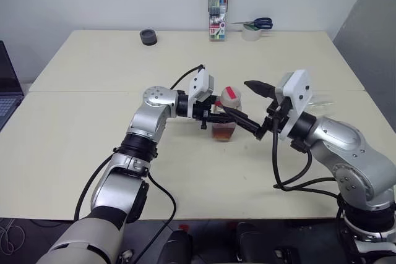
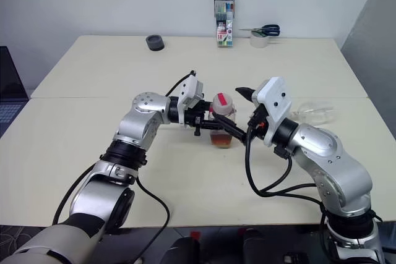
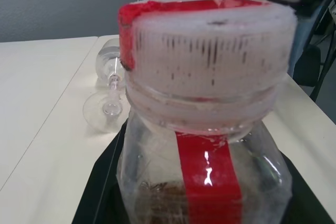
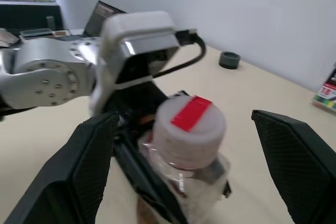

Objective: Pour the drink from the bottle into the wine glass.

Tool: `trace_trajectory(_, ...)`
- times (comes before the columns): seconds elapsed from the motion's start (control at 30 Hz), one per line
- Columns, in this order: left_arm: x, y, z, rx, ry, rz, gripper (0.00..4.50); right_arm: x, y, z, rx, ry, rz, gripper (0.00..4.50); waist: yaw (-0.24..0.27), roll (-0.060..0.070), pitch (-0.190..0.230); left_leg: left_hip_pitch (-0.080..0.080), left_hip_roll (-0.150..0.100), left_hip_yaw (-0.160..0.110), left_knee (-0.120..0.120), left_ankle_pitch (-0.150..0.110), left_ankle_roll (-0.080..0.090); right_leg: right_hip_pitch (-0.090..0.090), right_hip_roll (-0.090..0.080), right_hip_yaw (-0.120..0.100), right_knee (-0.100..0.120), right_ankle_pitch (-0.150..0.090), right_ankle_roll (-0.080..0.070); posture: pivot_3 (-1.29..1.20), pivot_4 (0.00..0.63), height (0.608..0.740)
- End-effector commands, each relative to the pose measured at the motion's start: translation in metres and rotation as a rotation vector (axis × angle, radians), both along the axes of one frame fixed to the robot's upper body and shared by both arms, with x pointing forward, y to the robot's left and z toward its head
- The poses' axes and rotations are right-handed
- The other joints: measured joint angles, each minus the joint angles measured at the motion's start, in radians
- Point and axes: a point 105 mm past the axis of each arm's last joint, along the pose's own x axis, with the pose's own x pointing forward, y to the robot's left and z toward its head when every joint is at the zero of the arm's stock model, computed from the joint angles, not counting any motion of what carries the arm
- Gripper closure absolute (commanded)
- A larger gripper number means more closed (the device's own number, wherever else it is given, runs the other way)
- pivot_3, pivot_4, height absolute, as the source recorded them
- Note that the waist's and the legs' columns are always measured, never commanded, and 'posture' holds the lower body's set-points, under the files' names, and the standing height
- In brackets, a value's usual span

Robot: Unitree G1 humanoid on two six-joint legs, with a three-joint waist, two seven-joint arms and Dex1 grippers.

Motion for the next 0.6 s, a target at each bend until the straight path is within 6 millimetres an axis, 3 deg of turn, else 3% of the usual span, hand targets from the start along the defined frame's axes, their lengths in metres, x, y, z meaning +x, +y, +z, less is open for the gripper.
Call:
trace_trajectory(0.03,0.0,-0.002,0.018,-0.038,-0.042,-0.01,2.77,-0.003,0.007,0.013,0.011,-0.069,0.001,0.2,0.0,0.0,0.0,0.0,0.0,0.0,0.0,0.0,0.0,0.0,0.0,0.0,0.0,0.0,0.0,0.0,0.15,0.74)
trace_trajectory(0.2,0.0,-0.003,0.019,-0.039,-0.044,-0.015,2.77,0.013,0.01,0.015,0.012,-0.113,-0.072,0.2,0.0,0.0,0.0,0.0,0.0,0.0,0.0,0.0,0.0,0.0,0.0,0.0,0.0,0.0,0.0,0.0,0.15,0.74)
trace_trajectory(0.6,-0.001,-0.002,0.018,-0.034,-0.048,-0.015,2.77,0.024,0.009,0.014,0.019,-0.121,-0.108,0.2,0.0,0.0,0.0,0.0,0.0,0.0,0.0,0.0,-0.001,0.0,0.0,0.0,0.0,0.0,0.0,0.0,0.15,0.74)
